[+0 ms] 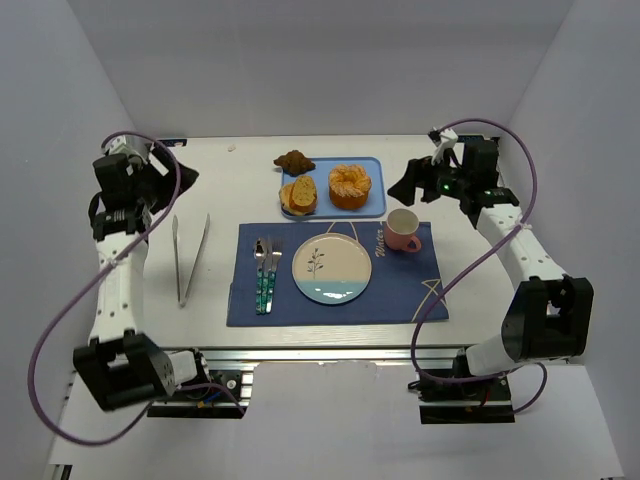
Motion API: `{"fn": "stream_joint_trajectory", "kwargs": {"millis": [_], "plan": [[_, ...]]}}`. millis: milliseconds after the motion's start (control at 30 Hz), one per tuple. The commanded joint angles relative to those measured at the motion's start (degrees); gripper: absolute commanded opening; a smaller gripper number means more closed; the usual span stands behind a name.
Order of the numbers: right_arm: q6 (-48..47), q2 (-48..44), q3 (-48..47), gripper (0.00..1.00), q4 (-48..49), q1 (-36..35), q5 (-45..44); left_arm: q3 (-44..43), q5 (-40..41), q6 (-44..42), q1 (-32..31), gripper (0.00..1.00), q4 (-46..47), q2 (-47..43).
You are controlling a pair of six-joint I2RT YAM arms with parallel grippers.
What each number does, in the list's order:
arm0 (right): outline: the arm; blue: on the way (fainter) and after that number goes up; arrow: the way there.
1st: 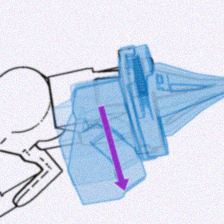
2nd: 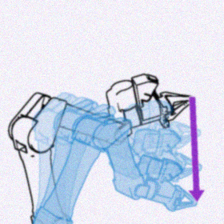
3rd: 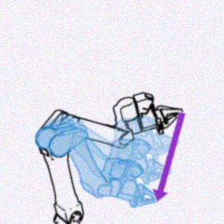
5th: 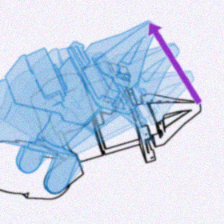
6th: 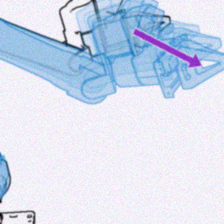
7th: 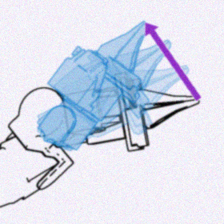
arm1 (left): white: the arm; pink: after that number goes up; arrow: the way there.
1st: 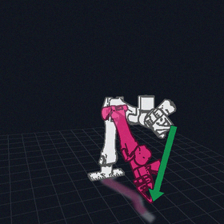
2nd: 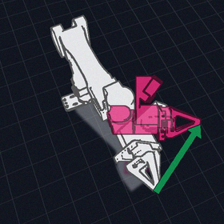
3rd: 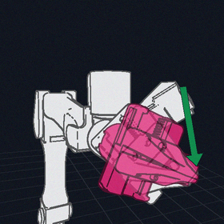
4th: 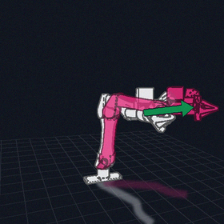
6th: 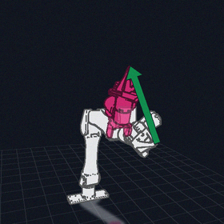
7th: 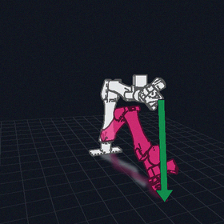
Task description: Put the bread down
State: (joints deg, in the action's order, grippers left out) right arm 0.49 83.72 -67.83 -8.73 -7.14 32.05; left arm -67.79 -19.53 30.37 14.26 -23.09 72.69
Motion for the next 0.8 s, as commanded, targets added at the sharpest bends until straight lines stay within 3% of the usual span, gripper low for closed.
{"fn": "stream_joint_trajectory", "kwargs": {"millis": [0, 33, 67, 100, 133, 167, 233, 267, 300, 367, 400, 433, 533, 767], "plan": [[-1.18, -0.84, -0.64, 0.89, 3.97, 5.00, 16.90, 0.55, 8.70, -8.82, -1.25, 0.88, -11.43, -6.32], [-9.37, -0.49, 0.24, 0.89, 4.25, 6.42, 26.04, 0.29, 13.68, -10.84, -1.25, 0.70, -13.36, -6.94], [-12.68, -0.14, 0.33, 0.83, 3.99, 8.43, 39.27, -0.15, 15.90, -12.25, -1.34, 0.60, -17.30, -7.47], [-13.40, 0.47, -0.28, 0.73, 2.59, 8.02, 40.10, -0.41, 17.75, -13.48, -1.25, 0.50, -18.99, -7.47], [-17.07, 2.30, -1.67, 0.58, -0.38, 7.49, 39.84, -0.59, 20.12, -15.67, -1.25, 0.41, -20.40, -7.47], [-19.97, 3.28, -5.17, 0.27, -7.80, 7.23, 38.97, -0.50, 24.49, -16.65, -1.34, 0.22, -22.68, -7.47], [-27.69, 5.82, -8.53, 0.00, -15.23, 3.63, 36.78, 0.63, 27.34, -19.02, -1.25, 0.14, -24.27, -7.56], [-29.74, 6.27, -10.55, 0.00, -17.96, 2.92, 35.29, 1.25, 28.66, -19.90, -1.25, 0.14, -25.06, -7.38], [-30.72, 6.62, -10.74, 0.09, -20.77, 1.70, 34.40, 1.87, 28.84, -20.87, -1.25, 0.16, -25.25, -7.12], [-30.81, 6.02, -10.13, 0.44, -20.71, 0.64, 31.95, 4.05, 29.02, -23.68, -1.25, 0.27, -25.95, -6.07], [-30.81, 5.67, -8.91, 0.71, -20.02, -0.15, 31.06, 5.03, 28.41, -24.65, -1.25, 0.54, -25.78, -4.76], [-30.55, 4.70, -7.50, 0.85, -19.40, -0.51, 30.10, 6.86, 27.36, -26.57, -1.25, 0.72, -25.51, -3.96], [-29.50, 3.29, -5.47, 0.87, -17.03, -0.77, 30.08, 8.98, 26.13, -29.75, -1.25, 0.82, -25.25, 0.34], [-26.16, 3.38, -3.18, 0.89, -14.74, -0.77, 30.17, 11.45, 19.80, -35.99, -1.34, 0.85, -18.84, 8.25]]}}
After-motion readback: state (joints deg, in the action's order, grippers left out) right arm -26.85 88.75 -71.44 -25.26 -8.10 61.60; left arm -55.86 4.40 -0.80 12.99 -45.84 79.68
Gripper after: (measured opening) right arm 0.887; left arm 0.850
